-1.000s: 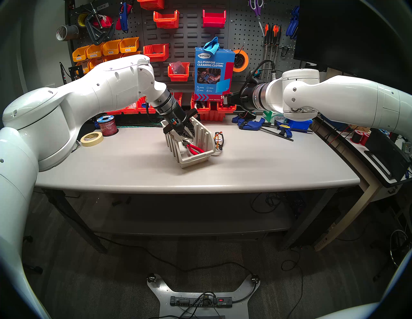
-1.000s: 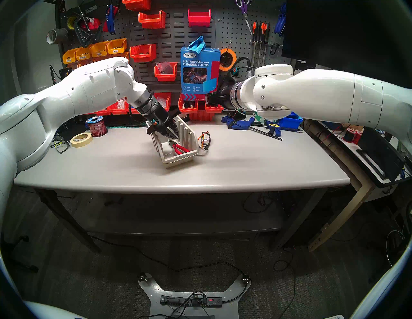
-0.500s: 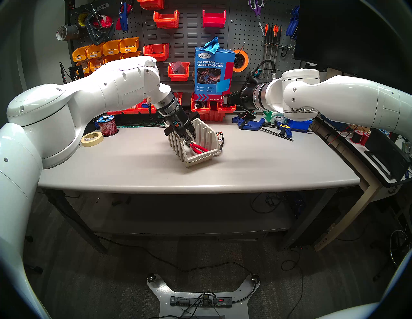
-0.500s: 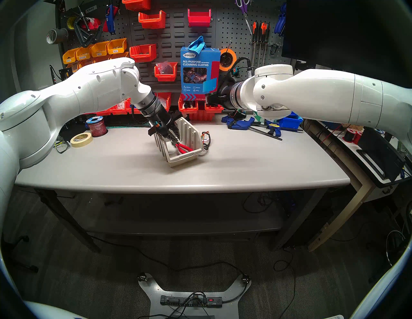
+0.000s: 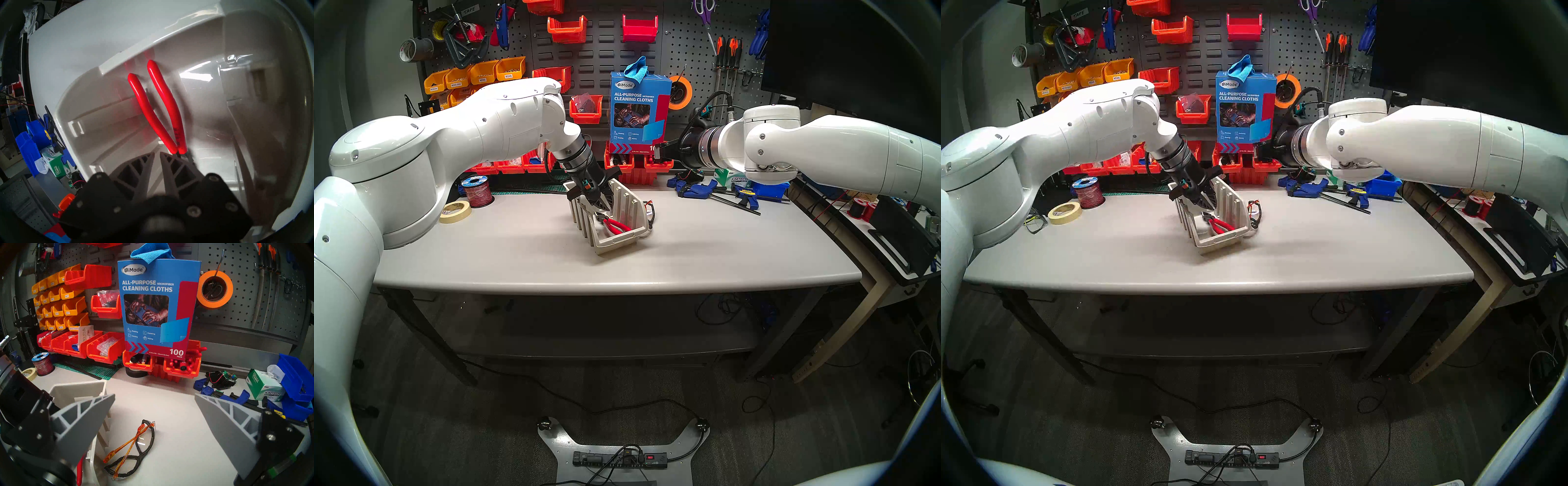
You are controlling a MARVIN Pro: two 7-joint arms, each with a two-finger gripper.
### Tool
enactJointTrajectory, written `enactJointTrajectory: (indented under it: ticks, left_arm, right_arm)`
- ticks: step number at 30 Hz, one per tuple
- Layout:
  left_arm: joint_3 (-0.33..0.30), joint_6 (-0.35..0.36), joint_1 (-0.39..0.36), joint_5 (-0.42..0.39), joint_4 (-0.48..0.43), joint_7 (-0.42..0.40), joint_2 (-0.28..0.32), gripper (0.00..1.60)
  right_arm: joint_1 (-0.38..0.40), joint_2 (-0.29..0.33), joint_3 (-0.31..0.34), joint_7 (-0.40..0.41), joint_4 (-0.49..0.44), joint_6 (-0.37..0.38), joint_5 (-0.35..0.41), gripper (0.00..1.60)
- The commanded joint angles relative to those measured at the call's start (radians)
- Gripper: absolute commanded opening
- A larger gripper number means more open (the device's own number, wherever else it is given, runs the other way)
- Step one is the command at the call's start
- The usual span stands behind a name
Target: Take out tools from the storage box
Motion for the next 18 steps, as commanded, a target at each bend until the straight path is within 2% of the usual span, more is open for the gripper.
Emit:
enactJointTrajectory:
  ticks: [1, 8, 11, 18]
  left_arm:
    - [0.007, 0.001, -0.049, -0.003, 0.002, -0.035, -0.025, 0.55]
    - [0.028, 0.001, -0.048, 0.002, 0.001, -0.031, -0.034, 0.49]
    - [0.045, 0.001, -0.048, 0.007, -0.001, -0.026, -0.038, 0.41]
    - [0.076, 0.001, -0.051, 0.028, -0.005, -0.013, -0.050, 0.43]
  right_arm:
    - [0.015, 0.000, 0.011, 0.000, 0.003, -0.003, -0.003, 1.60]
    - [0.015, 0.000, 0.011, 0.000, 0.003, -0.003, -0.002, 1.60]
    - [0.014, 0.000, 0.011, 0.000, 0.003, -0.003, -0.002, 1.60]
    - [0.014, 0.000, 0.010, 0.000, 0.003, -0.003, -0.002, 1.60]
